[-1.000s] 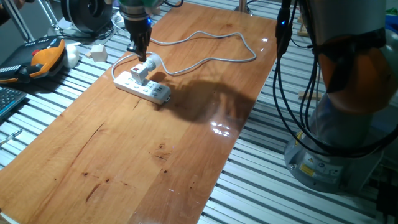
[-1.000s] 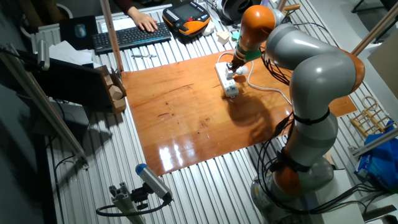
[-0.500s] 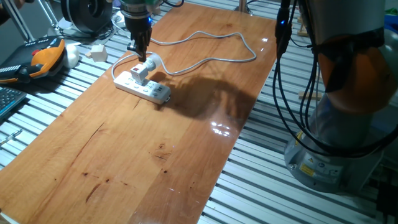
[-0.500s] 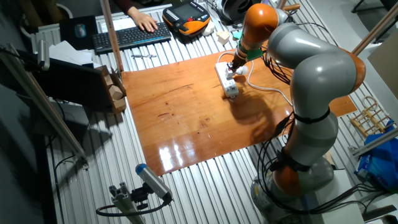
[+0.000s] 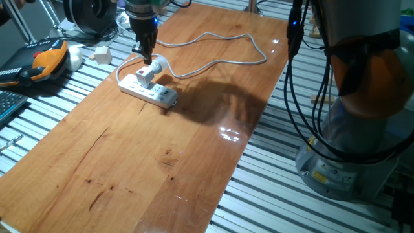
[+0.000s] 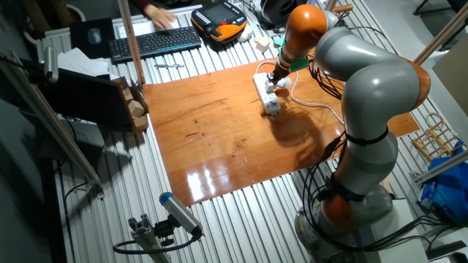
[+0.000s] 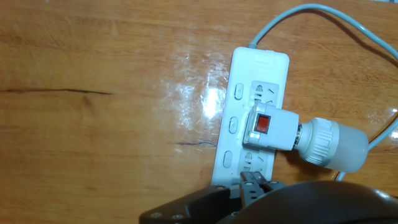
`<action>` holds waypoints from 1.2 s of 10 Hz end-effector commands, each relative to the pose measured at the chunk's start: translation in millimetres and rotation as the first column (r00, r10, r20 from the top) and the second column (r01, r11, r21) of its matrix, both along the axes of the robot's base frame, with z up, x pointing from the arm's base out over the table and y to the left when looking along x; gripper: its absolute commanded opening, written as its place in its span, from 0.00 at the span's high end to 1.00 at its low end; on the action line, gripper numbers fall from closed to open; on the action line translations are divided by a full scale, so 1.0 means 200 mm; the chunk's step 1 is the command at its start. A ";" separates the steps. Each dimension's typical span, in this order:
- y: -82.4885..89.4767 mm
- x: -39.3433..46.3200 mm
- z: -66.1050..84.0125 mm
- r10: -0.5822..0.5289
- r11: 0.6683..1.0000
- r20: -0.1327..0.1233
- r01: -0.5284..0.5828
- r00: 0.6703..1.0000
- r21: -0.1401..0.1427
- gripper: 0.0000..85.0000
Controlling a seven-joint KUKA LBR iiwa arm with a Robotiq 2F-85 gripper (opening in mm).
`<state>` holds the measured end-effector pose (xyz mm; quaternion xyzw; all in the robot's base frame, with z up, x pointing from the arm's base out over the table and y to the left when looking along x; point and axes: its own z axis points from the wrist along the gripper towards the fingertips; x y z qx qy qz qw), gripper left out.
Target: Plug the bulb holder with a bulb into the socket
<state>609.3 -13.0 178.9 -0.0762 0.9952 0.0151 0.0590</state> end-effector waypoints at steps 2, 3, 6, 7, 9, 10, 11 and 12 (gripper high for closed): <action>0.00 -0.003 0.00 -0.004 1.000 -0.002 0.004 1.000 0.000 1.00; 0.00 -0.004 0.00 -0.006 1.000 -0.002 0.006 1.000 -0.002 1.00; 0.00 -0.002 0.00 -0.004 1.000 0.000 0.004 1.000 -0.002 1.00; 0.00 0.000 0.00 -0.004 1.000 0.001 0.004 1.000 -0.003 1.00; 0.01 -0.001 0.00 -0.009 1.000 0.001 0.009 1.000 -0.003 1.00; 0.02 0.000 0.00 -0.009 1.000 0.004 0.009 1.000 -0.009 1.00; 0.02 0.000 0.00 -0.007 1.000 0.004 0.007 1.000 -0.009 1.00; 0.01 0.000 0.00 -0.003 1.000 0.005 0.003 1.000 -0.011 1.00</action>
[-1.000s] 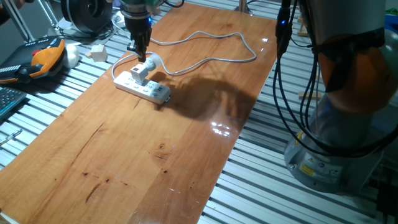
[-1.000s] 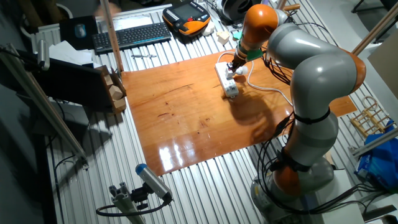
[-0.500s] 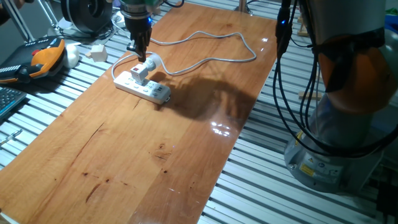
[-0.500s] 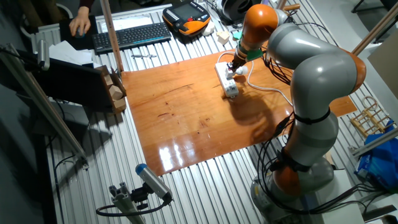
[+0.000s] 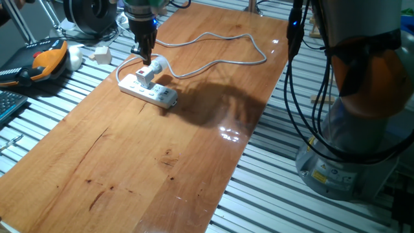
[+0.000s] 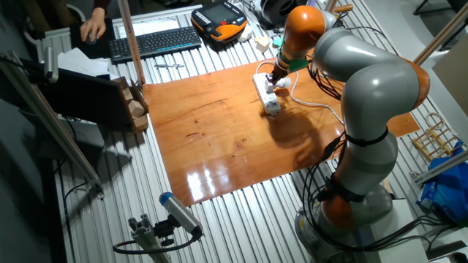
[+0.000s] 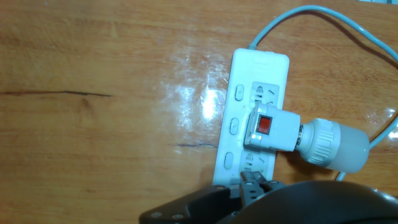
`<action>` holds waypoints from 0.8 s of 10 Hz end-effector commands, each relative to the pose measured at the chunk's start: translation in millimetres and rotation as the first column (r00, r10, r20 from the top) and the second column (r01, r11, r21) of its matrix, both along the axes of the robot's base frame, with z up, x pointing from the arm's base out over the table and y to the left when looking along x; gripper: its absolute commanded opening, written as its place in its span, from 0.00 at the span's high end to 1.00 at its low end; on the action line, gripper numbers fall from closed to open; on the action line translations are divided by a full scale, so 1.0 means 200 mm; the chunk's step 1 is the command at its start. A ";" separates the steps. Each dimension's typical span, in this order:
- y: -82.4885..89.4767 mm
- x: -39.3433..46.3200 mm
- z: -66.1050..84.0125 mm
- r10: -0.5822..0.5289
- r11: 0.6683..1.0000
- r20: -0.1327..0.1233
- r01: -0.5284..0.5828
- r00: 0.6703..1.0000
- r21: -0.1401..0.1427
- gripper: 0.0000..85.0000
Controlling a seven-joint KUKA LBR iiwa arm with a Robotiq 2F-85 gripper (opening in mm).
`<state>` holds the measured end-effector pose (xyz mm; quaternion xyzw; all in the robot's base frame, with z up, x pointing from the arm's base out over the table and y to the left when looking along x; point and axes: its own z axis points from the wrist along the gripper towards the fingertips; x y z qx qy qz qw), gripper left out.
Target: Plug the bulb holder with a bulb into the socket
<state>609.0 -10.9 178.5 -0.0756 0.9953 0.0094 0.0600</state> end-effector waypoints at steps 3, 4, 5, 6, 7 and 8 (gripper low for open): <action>-0.01 -0.002 0.00 0.004 1.000 -0.018 -0.004 1.000 -0.005 1.00; -0.01 -0.003 0.00 0.012 1.000 -0.026 -0.012 1.000 -0.016 1.00; -0.01 -0.003 0.00 0.029 0.999 -0.034 -0.031 0.999 -0.042 1.00; -0.01 -0.006 0.00 0.023 0.999 -0.037 -0.025 0.999 -0.030 1.00; 0.00 -0.006 0.00 0.022 0.999 -0.032 -0.023 0.999 -0.033 1.00; 0.00 -0.004 0.00 0.020 0.999 -0.029 -0.021 0.999 -0.033 1.00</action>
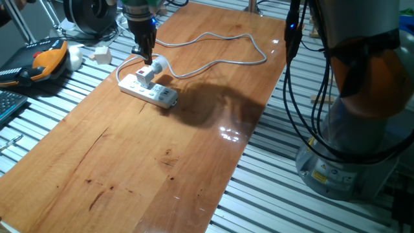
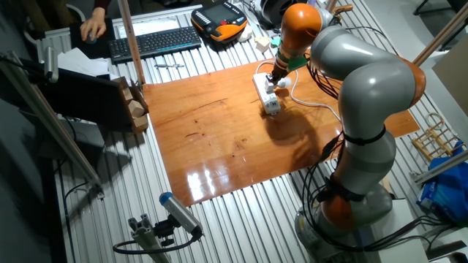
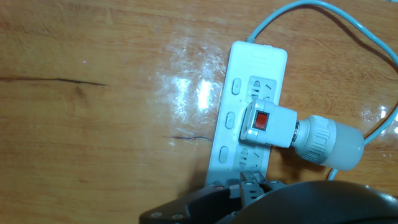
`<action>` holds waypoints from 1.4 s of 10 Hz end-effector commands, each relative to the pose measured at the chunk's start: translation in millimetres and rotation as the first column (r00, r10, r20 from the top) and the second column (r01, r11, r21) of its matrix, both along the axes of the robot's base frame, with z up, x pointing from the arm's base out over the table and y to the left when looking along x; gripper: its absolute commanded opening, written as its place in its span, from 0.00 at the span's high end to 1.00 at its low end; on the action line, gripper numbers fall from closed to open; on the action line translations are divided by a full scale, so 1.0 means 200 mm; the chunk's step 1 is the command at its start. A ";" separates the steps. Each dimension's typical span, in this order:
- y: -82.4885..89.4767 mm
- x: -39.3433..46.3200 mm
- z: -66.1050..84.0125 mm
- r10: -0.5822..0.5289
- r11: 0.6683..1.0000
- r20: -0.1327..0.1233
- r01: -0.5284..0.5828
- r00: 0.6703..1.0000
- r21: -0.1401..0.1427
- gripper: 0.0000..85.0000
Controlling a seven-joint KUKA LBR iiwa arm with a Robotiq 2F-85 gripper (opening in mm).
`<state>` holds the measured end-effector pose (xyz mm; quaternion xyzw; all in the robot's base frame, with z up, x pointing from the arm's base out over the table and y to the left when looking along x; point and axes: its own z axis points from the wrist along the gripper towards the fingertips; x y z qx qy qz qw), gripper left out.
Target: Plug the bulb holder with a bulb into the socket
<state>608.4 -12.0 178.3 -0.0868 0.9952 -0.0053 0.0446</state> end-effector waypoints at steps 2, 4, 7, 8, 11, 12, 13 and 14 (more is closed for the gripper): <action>0.00 0.001 0.00 -0.003 1.000 0.003 0.003 1.000 0.005 1.00; -0.01 0.001 0.00 -0.005 1.000 0.003 0.005 1.000 0.007 1.00; 0.00 0.002 -0.01 -0.009 1.000 0.006 0.009 1.000 0.010 1.00; 0.00 0.001 -0.01 -0.009 1.000 0.006 0.009 1.000 0.012 1.00; 0.00 0.001 -0.01 -0.011 1.000 0.009 0.011 1.000 0.013 1.00; 0.00 0.002 -0.01 -0.012 1.000 0.009 0.012 1.000 0.013 1.00; 0.00 0.002 -0.01 -0.012 1.000 0.010 0.012 1.000 0.013 1.00; 0.00 0.003 -0.01 -0.014 1.000 0.013 0.014 1.000 0.012 1.00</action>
